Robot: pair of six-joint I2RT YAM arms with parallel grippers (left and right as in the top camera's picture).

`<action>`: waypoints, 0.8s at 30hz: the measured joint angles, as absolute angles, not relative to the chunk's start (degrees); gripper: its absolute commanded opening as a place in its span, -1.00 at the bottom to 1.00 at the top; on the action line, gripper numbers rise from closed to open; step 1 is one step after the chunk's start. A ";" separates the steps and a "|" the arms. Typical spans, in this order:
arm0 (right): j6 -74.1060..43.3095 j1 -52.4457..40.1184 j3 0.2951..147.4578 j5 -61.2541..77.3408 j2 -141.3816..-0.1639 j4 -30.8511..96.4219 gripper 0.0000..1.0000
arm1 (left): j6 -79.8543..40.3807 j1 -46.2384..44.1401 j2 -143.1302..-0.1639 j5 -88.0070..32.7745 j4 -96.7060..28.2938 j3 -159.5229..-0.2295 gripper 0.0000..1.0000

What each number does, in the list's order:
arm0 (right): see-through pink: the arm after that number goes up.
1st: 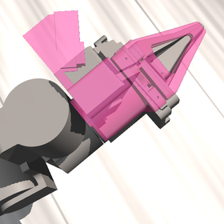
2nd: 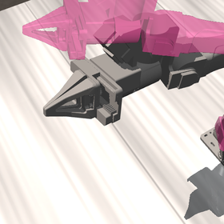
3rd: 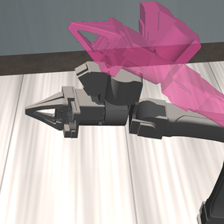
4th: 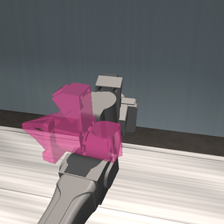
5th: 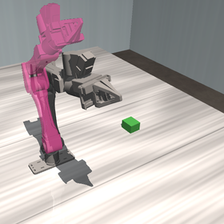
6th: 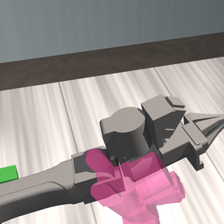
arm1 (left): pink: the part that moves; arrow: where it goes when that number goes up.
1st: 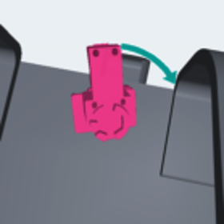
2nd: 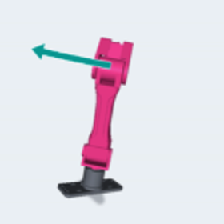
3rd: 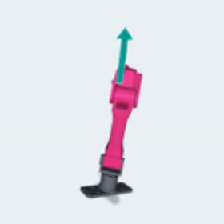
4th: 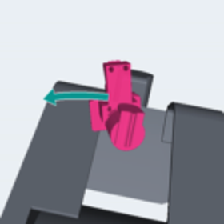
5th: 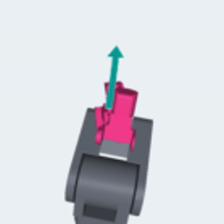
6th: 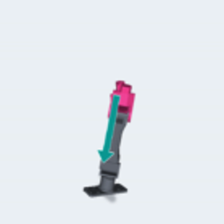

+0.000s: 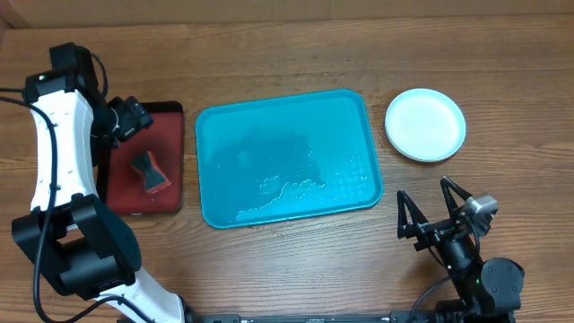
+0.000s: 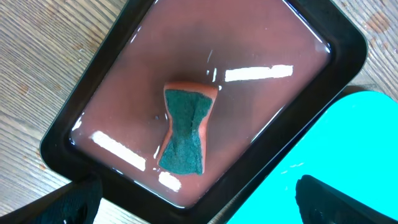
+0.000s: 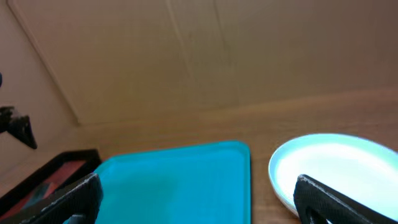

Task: Clean dirty plates on tray and stack at the side

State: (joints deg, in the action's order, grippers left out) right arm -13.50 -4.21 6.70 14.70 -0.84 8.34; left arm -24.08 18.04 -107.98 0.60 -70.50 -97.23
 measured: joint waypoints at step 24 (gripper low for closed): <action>-5.78 -4.16 1.06 2.04 -0.73 5.19 1.00 | -24.08 18.04 -107.98 0.62 -70.50 -97.23 1.00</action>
